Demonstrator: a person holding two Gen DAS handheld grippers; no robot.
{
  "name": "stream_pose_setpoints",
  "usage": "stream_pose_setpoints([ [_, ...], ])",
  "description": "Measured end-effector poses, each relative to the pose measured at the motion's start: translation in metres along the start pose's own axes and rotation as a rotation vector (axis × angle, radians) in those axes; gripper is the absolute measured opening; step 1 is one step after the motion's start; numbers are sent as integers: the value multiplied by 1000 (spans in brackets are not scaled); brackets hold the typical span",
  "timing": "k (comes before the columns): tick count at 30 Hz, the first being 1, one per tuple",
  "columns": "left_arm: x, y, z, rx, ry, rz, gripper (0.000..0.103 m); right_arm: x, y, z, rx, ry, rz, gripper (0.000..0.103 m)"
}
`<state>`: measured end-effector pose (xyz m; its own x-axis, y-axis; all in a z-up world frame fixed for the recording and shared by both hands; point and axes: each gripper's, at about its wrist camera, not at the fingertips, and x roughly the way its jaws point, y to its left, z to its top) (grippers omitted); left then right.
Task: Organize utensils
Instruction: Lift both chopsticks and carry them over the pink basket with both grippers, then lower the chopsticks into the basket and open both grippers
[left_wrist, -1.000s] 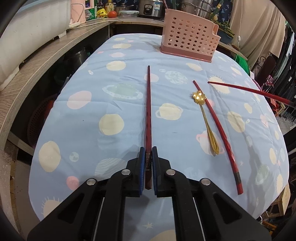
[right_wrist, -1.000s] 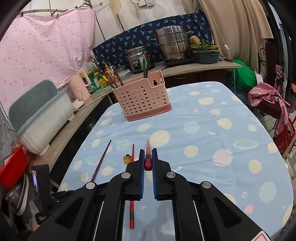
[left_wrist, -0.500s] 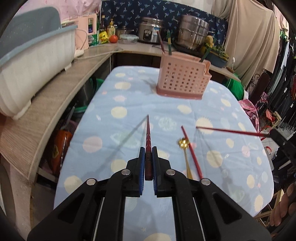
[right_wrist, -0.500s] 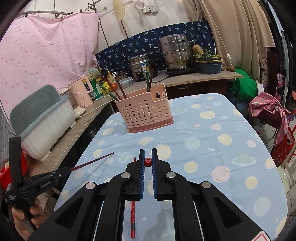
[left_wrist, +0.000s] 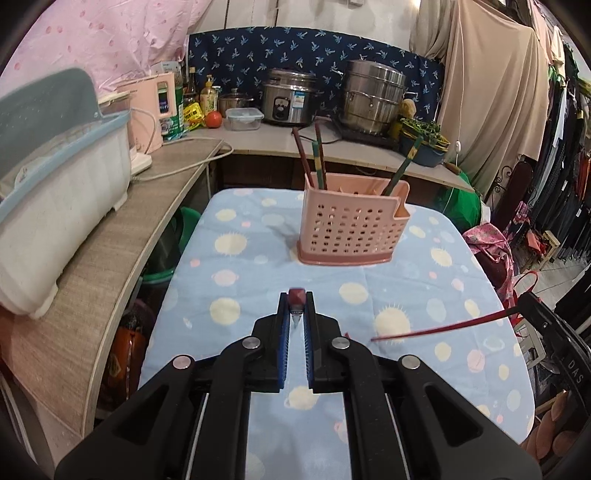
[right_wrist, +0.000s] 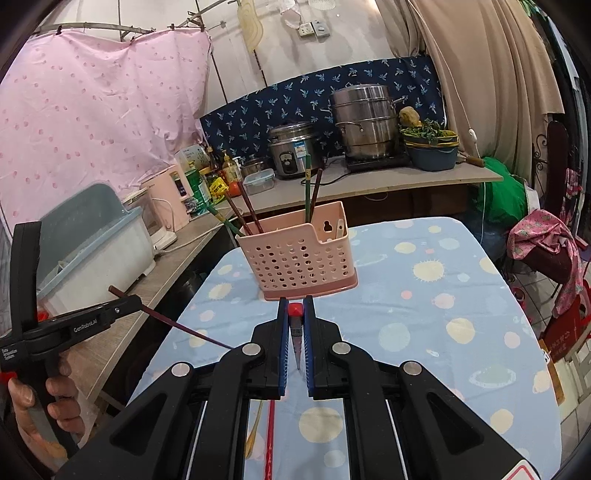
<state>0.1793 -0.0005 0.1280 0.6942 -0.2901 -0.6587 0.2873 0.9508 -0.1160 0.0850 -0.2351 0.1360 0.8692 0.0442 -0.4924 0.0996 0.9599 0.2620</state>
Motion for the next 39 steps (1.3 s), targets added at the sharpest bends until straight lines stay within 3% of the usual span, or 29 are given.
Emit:
stream_pose_setpoints([
  [15,3,-19,76,12,-68,-43,7,27,0,70,19,-61,50,7],
  [26,-6,-44,158,21,-206,-57,7,42,11,159,-12,-219,43,7],
  [33,11,-56,204,25,-266,-44,7,65,11,208,-4,-291,36,7],
  [39,37,-68,217,48,-274,-24,7,99,9,220,4,-283,26,7],
])
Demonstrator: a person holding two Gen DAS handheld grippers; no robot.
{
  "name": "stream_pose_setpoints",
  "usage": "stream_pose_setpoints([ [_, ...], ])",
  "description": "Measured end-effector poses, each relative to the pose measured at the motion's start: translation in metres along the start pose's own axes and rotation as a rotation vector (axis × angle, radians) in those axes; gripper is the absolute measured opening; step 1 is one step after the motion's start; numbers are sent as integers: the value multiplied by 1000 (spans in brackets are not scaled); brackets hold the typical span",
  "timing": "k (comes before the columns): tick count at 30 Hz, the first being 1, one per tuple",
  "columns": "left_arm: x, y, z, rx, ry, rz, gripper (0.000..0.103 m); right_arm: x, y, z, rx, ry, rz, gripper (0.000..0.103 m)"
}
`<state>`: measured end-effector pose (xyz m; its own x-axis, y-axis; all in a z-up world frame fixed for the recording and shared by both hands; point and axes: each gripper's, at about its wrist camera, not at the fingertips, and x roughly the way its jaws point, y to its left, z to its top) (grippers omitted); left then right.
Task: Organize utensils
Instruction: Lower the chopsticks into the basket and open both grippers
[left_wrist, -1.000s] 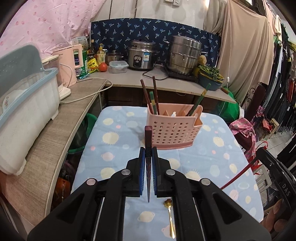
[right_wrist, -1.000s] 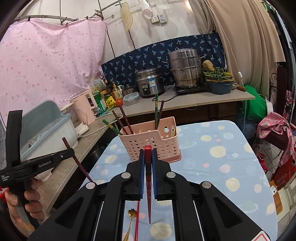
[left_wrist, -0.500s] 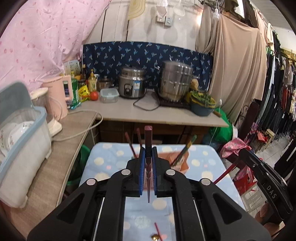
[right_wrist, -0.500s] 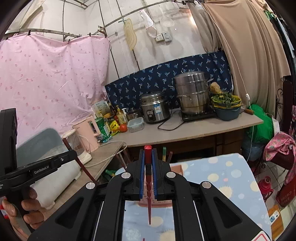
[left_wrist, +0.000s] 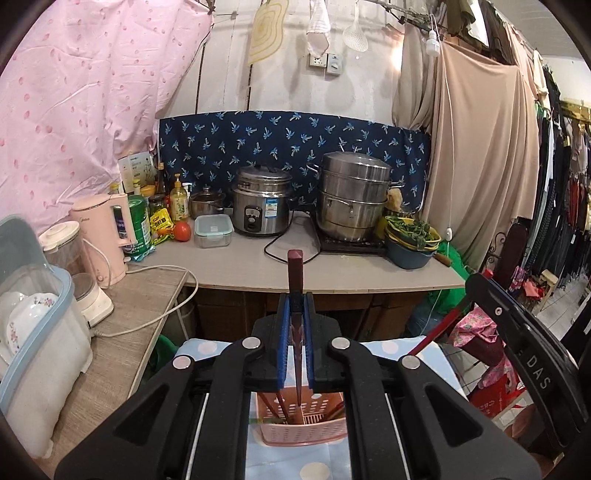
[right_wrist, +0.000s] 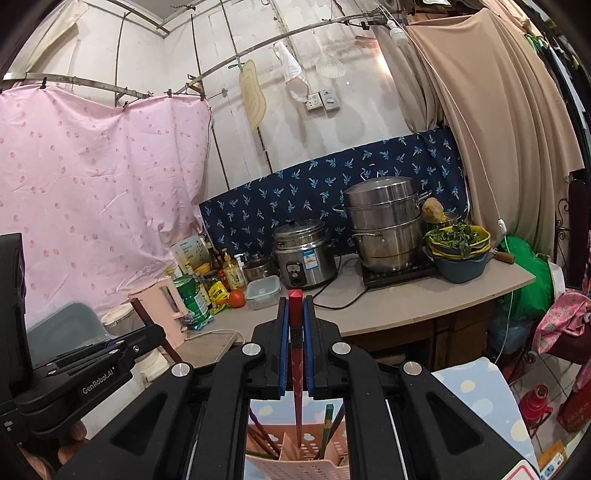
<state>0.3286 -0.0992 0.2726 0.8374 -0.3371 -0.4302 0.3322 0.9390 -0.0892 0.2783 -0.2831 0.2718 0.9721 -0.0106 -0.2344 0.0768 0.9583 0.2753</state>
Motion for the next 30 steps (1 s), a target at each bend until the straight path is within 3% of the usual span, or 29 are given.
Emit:
stream_pose_setpoints([
  [14,55,1,-34,4,102,19,7,53,-8,-58,-16,156,-9,7],
  [23,61,0,-48,8,110,14,8,55,-7,-69,-25,183,-6,11],
  [30,55,2,-52,3,115,30,23,44,-5,-68,-34,178,1,12],
])
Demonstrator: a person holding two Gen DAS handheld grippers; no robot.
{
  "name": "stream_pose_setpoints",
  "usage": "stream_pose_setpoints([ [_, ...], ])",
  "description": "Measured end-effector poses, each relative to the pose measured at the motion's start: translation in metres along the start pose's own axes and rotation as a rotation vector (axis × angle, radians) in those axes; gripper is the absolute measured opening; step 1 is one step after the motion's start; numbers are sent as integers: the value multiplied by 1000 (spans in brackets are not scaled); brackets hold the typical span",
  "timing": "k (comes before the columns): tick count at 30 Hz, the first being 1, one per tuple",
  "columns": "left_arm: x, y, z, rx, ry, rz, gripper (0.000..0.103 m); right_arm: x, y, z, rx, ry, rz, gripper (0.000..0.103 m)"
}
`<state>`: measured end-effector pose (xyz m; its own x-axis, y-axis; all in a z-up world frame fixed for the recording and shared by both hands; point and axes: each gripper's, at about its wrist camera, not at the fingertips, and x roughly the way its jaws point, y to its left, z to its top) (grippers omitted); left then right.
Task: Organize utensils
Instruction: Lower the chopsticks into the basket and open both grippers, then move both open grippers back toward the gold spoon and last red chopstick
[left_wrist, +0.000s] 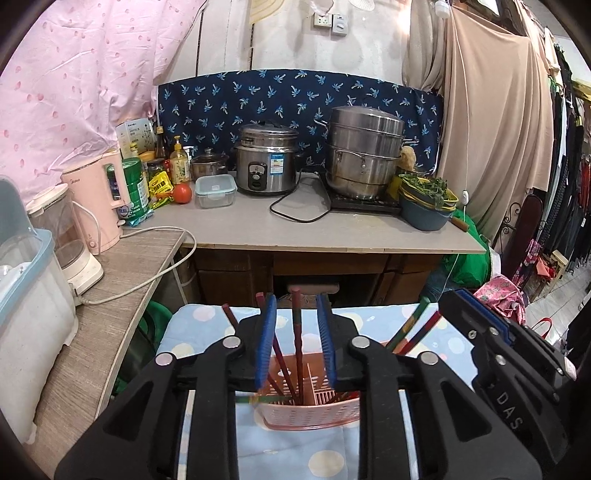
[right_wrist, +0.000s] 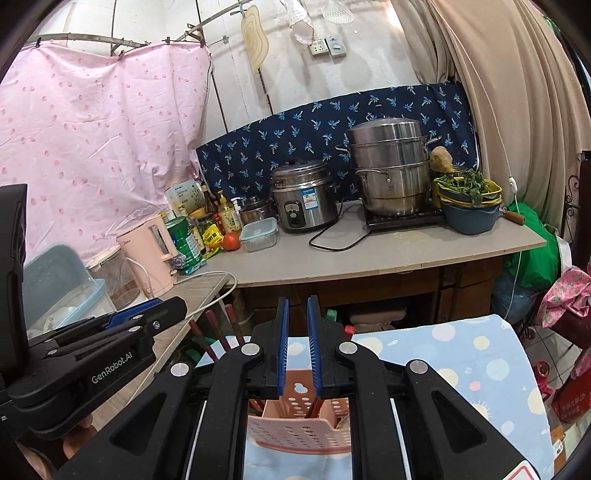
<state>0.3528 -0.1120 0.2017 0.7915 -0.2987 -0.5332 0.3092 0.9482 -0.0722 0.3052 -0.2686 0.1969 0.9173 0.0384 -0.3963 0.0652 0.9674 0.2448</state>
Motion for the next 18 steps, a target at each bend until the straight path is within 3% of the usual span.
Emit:
stream_pose_setpoints([
  [13,-26,2,-20,12,13,15,25,-39,4,-25,-5,25,16,12],
  [18,-40,2,-35,21,24,24,30,-60,4,-43,-3,45,32,12],
])
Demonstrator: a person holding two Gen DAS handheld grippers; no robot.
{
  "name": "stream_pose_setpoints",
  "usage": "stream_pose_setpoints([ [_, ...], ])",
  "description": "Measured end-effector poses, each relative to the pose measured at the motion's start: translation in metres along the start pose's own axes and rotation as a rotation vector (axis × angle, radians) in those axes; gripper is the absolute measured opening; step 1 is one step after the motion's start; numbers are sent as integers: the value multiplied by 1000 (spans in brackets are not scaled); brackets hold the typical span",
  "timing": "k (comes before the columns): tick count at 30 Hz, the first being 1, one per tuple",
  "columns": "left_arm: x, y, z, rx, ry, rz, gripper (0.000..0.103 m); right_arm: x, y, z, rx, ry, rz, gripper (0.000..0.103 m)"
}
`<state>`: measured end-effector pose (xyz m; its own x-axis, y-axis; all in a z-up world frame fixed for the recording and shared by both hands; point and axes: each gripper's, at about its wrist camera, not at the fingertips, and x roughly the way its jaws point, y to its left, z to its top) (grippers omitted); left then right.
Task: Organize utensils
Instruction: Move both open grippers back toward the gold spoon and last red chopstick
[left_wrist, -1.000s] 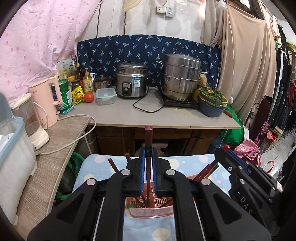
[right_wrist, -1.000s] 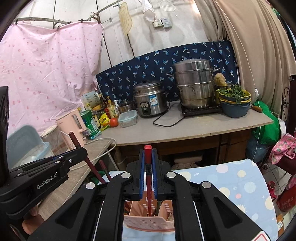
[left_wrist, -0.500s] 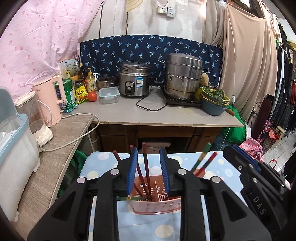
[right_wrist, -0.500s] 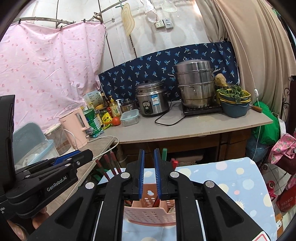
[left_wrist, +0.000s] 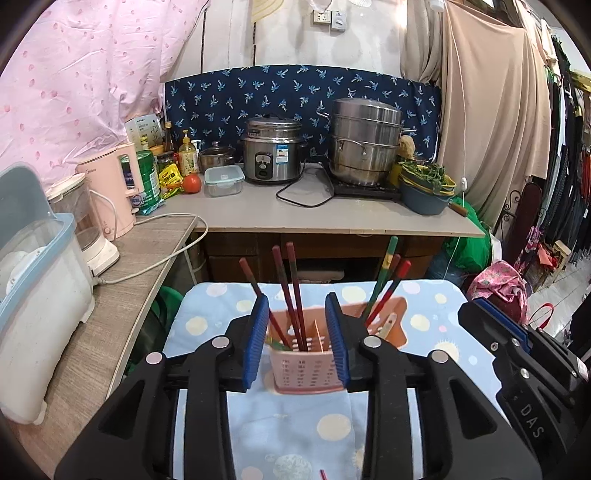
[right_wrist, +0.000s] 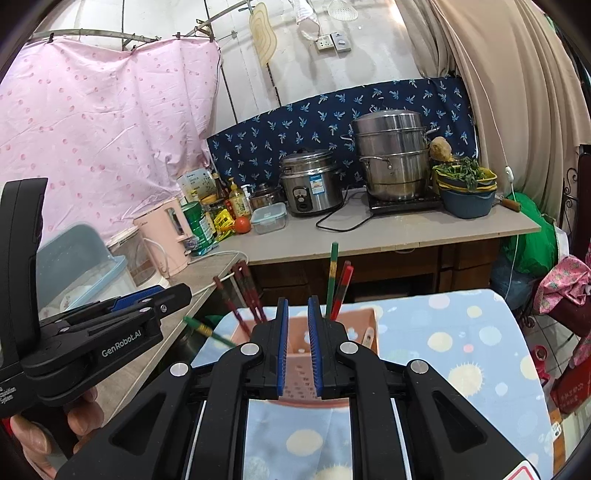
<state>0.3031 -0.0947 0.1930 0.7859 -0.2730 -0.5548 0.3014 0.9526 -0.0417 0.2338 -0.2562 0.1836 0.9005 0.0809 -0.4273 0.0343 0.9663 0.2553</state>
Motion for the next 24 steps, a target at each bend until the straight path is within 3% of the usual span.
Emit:
stream_pose_setpoints([
  [15,-42,-1,-63,22,36,16,30,-55,6,-65,6,78,-3,12],
  [24,-55,7,-126,20,119,18,30,-79,7,-121,19,157,1,12],
])
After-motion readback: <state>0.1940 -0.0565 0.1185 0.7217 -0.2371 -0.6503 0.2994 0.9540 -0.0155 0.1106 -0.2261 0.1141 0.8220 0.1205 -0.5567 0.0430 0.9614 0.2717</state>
